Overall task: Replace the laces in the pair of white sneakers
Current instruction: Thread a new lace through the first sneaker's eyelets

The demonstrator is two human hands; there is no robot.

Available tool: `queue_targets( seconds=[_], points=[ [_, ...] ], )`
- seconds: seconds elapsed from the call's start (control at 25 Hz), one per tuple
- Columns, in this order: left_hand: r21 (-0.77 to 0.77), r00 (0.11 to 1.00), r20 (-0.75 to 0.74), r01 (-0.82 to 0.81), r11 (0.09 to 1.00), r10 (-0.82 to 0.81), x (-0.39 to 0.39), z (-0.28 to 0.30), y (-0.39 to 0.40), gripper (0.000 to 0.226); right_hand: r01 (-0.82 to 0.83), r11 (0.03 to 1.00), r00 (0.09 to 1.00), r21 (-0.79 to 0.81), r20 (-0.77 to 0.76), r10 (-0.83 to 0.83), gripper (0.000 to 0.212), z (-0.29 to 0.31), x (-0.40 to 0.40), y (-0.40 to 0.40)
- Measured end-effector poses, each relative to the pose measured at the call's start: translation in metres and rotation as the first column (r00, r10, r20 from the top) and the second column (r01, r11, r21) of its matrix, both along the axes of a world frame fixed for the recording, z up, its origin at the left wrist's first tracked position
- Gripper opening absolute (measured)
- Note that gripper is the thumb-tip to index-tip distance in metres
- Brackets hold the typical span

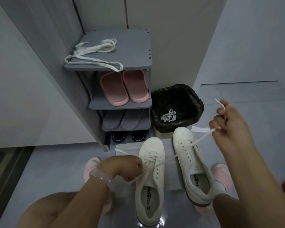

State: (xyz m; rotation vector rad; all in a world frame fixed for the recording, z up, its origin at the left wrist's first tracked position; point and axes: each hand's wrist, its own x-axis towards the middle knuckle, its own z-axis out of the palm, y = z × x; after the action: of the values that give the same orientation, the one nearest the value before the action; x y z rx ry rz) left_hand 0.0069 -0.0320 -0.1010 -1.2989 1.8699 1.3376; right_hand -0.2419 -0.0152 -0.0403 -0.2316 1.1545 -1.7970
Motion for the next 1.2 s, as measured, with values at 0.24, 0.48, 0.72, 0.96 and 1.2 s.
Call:
queue_targets(
  seconds=[0.24, 0.48, 0.72, 0.96, 1.2],
  points=[
    [0.16, 0.918, -0.39, -0.008, 0.987, 0.071, -0.004, 0.038, 0.006, 0.021, -0.121, 0.988, 0.983, 0.1, -0.128, 0.134, 0.022, -0.01, 0.013, -0.003],
    [-0.492, 0.909, -0.348, -0.384, 0.781, 0.228, -0.001, 0.015, -0.015, 0.017, -0.34, 0.82, 0.759, 0.461, -0.38, 0.528, 0.019, -0.04, 0.039, 0.01],
    [-0.374, 0.942, 0.009, 0.313, 0.873, -0.335, -0.028, -0.015, 0.021, 0.058, -0.154, 0.988, 0.978, 0.019, -0.138, 0.155, 0.019, -0.028, 0.028, -0.001],
    [-0.511, 0.955, -0.253, 0.007, 0.86, -0.158, -0.022, -0.017, 0.003, 0.011, 0.035, 0.987, 0.999, -0.157, 0.015, -0.033, 0.018, -0.002, -0.008, 0.001],
    [-0.311, 0.585, -0.695, -0.768, 0.559, 0.418, -0.03, -0.01, -0.01, 0.058, -0.293, 0.852, 0.539, 0.435, -0.661, 0.522, 0.019, -0.04, 0.026, 0.005]
  ],
)
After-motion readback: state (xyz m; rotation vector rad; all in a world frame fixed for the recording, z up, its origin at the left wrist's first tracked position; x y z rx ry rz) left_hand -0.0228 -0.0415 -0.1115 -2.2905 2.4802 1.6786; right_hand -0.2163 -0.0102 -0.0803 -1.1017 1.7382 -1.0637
